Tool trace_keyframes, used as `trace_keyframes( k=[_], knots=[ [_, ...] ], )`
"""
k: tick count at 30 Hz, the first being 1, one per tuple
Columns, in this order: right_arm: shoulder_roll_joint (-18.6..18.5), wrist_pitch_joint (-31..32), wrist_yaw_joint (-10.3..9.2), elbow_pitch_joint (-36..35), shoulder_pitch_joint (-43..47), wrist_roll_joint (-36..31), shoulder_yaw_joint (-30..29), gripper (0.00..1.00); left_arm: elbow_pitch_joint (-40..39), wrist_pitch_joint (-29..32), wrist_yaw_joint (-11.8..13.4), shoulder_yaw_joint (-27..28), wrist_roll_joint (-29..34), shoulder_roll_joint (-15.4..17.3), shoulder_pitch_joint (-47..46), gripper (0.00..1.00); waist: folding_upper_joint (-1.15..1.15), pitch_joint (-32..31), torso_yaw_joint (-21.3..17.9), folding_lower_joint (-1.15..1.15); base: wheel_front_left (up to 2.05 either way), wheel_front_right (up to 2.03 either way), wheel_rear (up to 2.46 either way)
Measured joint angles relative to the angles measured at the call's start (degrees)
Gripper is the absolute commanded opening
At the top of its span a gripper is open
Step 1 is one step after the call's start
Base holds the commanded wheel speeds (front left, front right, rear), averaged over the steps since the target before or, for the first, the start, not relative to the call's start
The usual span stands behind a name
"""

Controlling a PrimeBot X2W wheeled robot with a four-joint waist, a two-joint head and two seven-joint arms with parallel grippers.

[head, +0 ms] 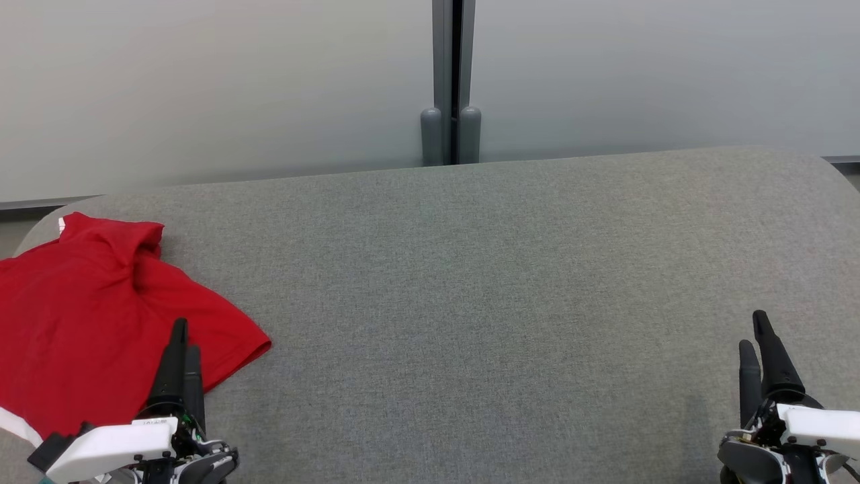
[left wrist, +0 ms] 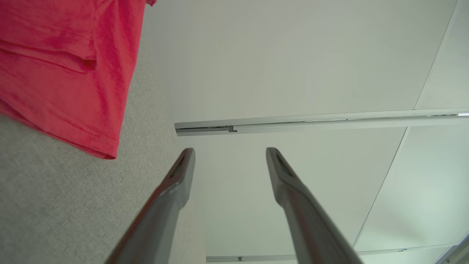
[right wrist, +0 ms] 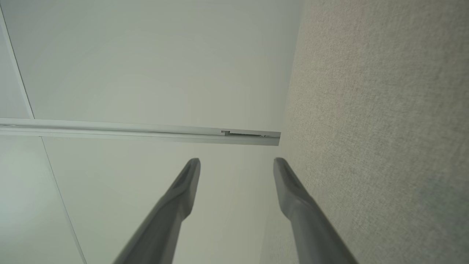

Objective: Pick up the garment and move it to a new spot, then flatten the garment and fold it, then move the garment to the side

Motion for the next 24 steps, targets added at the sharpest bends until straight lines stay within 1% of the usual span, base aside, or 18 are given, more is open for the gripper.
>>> trace_keyframes(
  k=[7,13,15,24],
  knots=[
    [-0.03,-1.77,0.0,-1.35,-0.01,-6.95,0.02,1.0,-1.4,-1.72,0.0,0.81,2.8,0.07,-0.02,1.0,0.0,0.07,0.0,0.0,0.0,0.0,0.0],
    [-0.07,-3.22,0.0,-4.12,-0.31,-15.91,-0.74,1.0,-2.25,-3.08,0.0,2.7,3.91,0.15,-0.43,1.0,0.0,0.11,0.05,0.0,0.0,0.0,0.0],
    [-0.22,-3.65,0.0,-5.53,-0.36,-20.04,-0.51,1.0,-2.64,-3.57,0.0,3.59,4.69,0.18,-0.94,1.0,0.0,0.13,0.07,0.0,0.0,0.0,0.0],
    [-0.73,-5.52,0.01,-10.13,-1.19,-34.39,0.55,1.0,-5.69,-5.48,0.0,4.33,15.29,0.31,-1.21,1.0,0.0,0.09,0.1,0.0,0.0,0.0,0.0]
  ],
)
